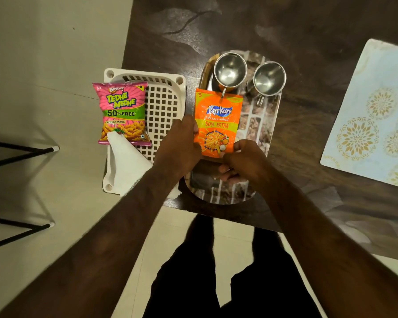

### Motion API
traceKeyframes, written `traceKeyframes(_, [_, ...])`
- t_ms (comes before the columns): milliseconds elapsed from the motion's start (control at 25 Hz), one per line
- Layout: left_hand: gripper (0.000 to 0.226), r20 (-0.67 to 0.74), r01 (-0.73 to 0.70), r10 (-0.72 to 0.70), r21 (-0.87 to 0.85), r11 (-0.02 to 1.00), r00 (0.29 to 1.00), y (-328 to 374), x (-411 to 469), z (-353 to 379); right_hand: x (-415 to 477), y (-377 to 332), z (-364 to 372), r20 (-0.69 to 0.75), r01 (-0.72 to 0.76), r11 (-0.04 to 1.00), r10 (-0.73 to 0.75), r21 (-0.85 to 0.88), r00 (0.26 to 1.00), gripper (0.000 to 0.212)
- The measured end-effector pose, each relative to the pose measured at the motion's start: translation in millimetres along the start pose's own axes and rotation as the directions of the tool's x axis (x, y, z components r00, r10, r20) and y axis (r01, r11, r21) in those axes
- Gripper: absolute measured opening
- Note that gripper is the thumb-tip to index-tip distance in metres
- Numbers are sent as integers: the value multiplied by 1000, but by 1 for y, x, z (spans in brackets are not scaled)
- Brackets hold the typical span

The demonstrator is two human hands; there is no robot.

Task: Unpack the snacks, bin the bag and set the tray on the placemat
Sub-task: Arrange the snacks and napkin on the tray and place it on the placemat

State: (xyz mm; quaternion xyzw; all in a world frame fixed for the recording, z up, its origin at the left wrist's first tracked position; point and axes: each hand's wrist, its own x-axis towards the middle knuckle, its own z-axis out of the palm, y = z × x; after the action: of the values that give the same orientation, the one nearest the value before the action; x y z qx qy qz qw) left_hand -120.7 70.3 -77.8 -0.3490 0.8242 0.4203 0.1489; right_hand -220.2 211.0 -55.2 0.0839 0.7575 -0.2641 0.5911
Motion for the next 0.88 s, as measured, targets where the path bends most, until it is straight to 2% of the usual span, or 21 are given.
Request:
traceKeyframes(120, [30,27,-13,13,8,1000,1000,4,-3,-4,-5,4,5,-75,-5,998,0,-70,997,21])
traceKeyframes(200, [25,-64,4,-4,2,1000,998,6,-6,-13,-8,7,3,-196,16,948,-82,-317,977,47])
traceKeyframes(240, [25,-159,19,-18,2,1000,987,5,-7,-22,-11,8,0,-246,2,910,-114,-414,963,54])
traceKeyframes(360, [35,-461,134,-107,27,991,881,-13,-9,-64,-18,6,-6,-256,-11,855,-143,-519,956,50])
traceKeyframes(440, [50,-561,345,-260,48,938,786,-29,-3,-93,-23,2,-4,-187,17,841,-140,-541,972,47])
traceKeyframes(520, [70,-492,533,-452,30,846,744,-51,9,-112,-27,-2,-1,-116,54,831,-141,-553,983,63])
traceKeyframes(600, [87,-332,579,-562,-56,814,758,-61,19,-122,-27,-5,3,-80,76,822,-146,-564,986,79])
traceKeyframes(680, [84,-304,531,-529,-83,843,792,-70,25,-121,-25,-4,6,-67,107,806,-179,-582,981,63])
traceKeyframes(760, [69,-336,454,-457,-93,886,823,-60,23,-120,-24,-1,8,-67,126,809,-199,-574,978,40])
traceKeyframes(880, [43,-351,346,-411,-234,908,841,-36,17,-118,-22,1,7,-71,173,819,-251,-546,965,20])
